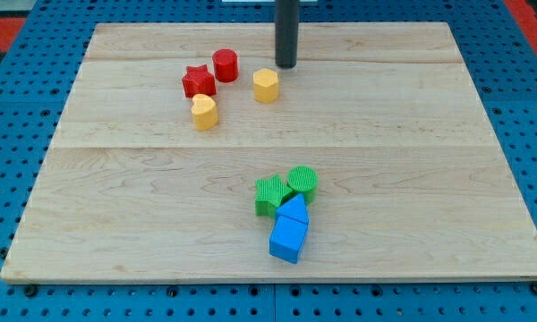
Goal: Push the red star to the top left side of the yellow heart
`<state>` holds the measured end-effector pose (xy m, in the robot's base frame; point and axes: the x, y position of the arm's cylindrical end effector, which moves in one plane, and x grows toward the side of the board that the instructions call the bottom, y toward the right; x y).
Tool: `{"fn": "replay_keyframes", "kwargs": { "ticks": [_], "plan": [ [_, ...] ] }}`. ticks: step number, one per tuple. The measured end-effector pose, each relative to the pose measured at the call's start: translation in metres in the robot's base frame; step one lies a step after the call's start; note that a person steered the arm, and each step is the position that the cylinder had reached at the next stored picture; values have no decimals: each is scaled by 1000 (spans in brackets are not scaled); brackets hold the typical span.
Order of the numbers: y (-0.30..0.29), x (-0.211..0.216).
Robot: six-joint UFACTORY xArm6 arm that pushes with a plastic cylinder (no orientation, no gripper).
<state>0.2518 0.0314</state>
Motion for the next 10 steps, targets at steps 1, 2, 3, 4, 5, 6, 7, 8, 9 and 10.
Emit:
{"fn": "replay_keyframes", "kwargs": {
  "ticks": [1, 2, 3, 4, 5, 6, 7, 8, 9, 10],
  "plan": [
    [-47, -26],
    [-114, -15],
    [-147, 7],
    [-152, 35],
    [-153, 41],
    [-153, 53],
    [-153, 67],
    [-153, 73],
    [-184, 103],
    [-189, 135]
  ]
}}
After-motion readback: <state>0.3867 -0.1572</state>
